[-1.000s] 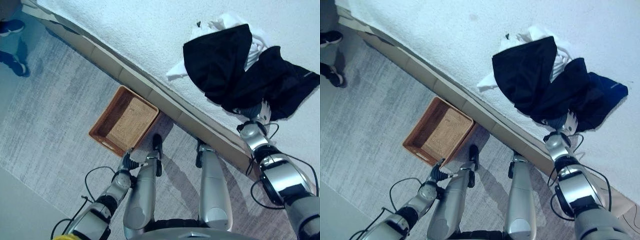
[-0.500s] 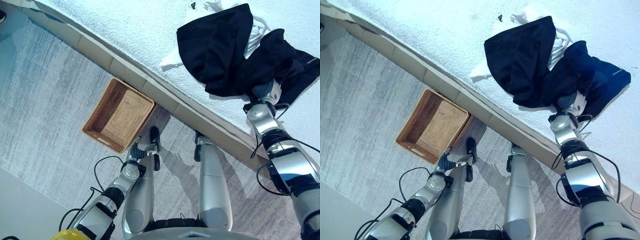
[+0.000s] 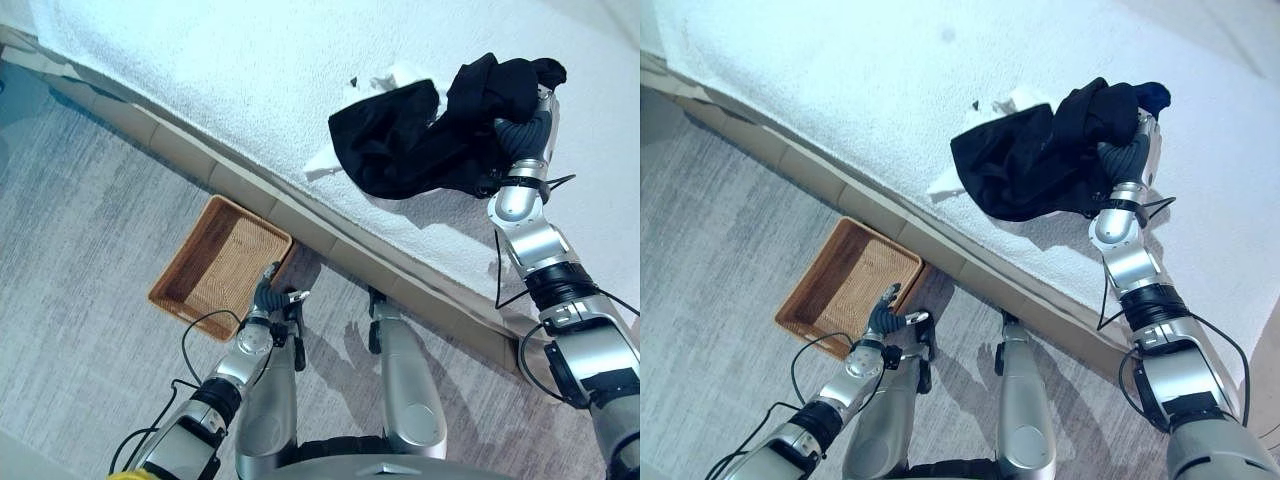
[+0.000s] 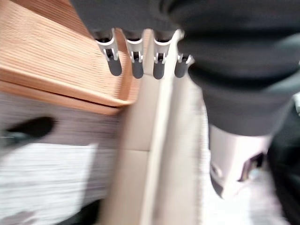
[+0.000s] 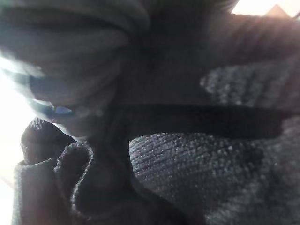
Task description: Pick up clothes into the bucket
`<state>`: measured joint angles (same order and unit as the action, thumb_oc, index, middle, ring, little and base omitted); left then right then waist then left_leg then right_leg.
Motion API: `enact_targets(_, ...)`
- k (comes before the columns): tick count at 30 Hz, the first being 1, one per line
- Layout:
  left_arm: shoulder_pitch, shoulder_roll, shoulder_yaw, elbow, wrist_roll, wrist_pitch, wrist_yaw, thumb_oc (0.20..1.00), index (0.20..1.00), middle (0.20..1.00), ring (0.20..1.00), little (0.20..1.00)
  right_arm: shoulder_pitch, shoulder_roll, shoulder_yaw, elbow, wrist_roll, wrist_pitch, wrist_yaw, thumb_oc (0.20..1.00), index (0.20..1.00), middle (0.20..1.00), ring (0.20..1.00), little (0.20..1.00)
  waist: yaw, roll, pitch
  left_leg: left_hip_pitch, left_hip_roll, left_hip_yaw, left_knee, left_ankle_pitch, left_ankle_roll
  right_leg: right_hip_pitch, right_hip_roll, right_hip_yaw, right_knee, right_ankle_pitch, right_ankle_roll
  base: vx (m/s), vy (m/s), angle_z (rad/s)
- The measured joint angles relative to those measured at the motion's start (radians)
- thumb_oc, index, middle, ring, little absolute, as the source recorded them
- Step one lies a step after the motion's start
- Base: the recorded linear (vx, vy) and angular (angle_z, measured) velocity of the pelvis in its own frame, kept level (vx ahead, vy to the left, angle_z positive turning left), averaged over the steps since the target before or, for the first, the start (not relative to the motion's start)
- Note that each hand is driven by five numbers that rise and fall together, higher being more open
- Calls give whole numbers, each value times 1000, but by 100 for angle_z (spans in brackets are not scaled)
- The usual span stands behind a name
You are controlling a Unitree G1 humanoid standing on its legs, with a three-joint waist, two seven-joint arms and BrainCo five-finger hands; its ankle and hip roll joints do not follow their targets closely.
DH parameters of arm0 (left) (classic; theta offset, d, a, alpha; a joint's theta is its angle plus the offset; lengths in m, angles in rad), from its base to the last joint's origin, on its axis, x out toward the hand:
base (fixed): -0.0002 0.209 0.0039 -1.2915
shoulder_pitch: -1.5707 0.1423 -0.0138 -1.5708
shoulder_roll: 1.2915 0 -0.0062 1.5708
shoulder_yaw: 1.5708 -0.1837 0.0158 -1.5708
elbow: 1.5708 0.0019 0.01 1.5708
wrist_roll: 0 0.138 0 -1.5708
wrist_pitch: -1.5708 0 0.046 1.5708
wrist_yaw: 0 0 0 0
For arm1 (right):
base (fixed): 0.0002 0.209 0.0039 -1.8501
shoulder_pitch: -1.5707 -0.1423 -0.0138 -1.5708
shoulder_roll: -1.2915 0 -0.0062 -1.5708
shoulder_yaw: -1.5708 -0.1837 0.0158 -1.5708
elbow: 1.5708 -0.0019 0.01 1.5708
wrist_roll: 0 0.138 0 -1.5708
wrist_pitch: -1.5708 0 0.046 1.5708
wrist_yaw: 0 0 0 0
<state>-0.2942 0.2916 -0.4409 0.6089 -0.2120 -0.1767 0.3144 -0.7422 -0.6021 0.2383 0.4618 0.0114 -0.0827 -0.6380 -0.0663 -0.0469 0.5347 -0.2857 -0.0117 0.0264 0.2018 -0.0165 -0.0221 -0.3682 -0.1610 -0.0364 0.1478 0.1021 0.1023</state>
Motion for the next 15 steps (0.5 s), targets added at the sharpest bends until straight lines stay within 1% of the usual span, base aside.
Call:
enact_targets(2, -12, 23, 3, -83, -8, 8, -18, 1000, 1000, 1000, 1000, 1000, 32, -2, -9, -53, 0, 3, 33, 200, 200, 200, 200, 200, 0, -1, 0, 40, 2, 0, -28, 6, -1, 42, 0, 0, -35, 12, 0, 41, -20, -4)
enact_targets(3, -10, 44, 5, -178, -26, 12, -33, 1000, 1000, 1000, 1000, 1000, 81, -5, -32, -118, 0, 1, 62, 200, 200, 200, 200, 200, 6, -1, -2, 74, -1, 0, -56, 15, -3, 78, 1, -4, -63, 24, 1, 27, -37, 3)
enact_targets(4, -22, 52, 15, -232, -42, -4, -44, 1000, 1000, 1000, 1000, 1000, 107, -6, -35, -158, 1, 0, 80, 200, 200, 200, 200, 200, 6, -3, -8, 99, 2, -2, -75, 16, -2, 104, 0, -10, -82, 25, 3, 27, -37, 2)
enact_targets(5, -41, 55, 23, -253, -44, -8, -46, 1000, 1000, 1000, 1000, 1000, 114, -7, -35, -173, 1, -1, 89, 200, 200, 200, 200, 200, 4, -5, -16, 104, 4, -2, -81, 17, -1, 108, 1, -10, -88, 26, 4, 42, -36, 3)
enact_targets(8, -127, 89, 27, -355, -56, -3, -71, 1000, 1000, 1000, 1000, 1000, 138, -46, -45, -226, 20, -4, 156, 200, 200, 200, 200, 200, 0, -7, -39, 130, 6, -2, -105, 27, -6, 139, 3, -18, -118, 42, 2, 27, -18, 0)
enact_targets(9, -156, 93, 20, -355, -55, 5, -75, 1000, 1000, 1000, 1000, 1000, 138, -56, -44, -229, 34, -4, 175, 200, 200, 200, 200, 200, 0, -7, -40, 140, 6, -2, -109, 29, -8, 147, 4, -18, -119, 43, 1, 50, -31, 6)
enact_targets(10, -227, 108, 9, -355, -52, 14, -81, 1000, 1000, 1000, 1000, 1000, 139, -81, -42, -237, 60, -6, 218, 200, 200, 200, 200, 200, 0, -7, -42, 161, 7, -3, -116, 33, -14, 168, 5, -29, -120, 44, 0, 52, -36, 6)
enact_targets(13, -329, 140, -13, -356, -38, 22, -88, 1000, 1000, 1000, 1000, 1000, 138, -161, -32, -288, 115, -12, 292, 200, 200, 200, 200, 200, -2, -9, -62, 181, 12, -4, -129, 33, -15, 190, 10, -32, -134, 43, 0, 67, -23, 2)
enact_targets(15, -389, 162, -47, -354, -36, 37, -104, 1000, 1000, 1000, 1000, 1000, 130, -243, -9, -318, 216, -21, 388, 200, 200, 200, 200, 200, -1, -10, -73, 222, 16, -6, -144, 34, -16, 226, 16, -39, -139, 43, 0, 67, -21, 0)
